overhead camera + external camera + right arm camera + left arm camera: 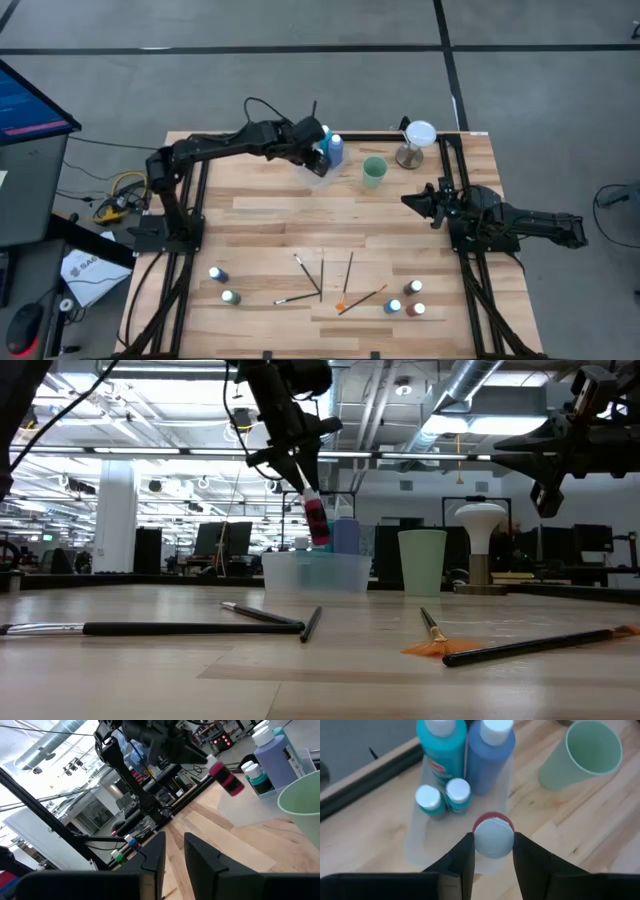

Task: Pick & Place Paint Supplies
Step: Put the top small red paint bottle into the transparent bin

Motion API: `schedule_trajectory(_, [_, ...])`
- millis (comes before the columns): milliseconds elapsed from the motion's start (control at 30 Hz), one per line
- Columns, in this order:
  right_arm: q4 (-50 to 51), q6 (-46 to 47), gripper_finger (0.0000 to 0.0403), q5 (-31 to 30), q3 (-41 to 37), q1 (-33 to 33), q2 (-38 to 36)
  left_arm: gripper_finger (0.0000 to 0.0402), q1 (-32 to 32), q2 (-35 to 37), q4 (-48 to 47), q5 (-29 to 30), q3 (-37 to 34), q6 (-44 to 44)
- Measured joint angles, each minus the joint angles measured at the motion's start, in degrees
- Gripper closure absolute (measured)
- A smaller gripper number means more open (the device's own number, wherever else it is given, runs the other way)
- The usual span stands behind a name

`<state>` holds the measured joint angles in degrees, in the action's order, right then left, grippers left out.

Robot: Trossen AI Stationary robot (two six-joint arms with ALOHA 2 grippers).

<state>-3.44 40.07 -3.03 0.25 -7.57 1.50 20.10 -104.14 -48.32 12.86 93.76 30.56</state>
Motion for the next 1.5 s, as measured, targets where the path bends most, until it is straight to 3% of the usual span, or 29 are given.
schedule_trajectory(1500, [0.01, -0.07, 0.0337, 0.00, 0.00, 0.00, 0.00, 0.0297, 0.12, -7.91, 9.43, 6.12, -0.02, 2.90])
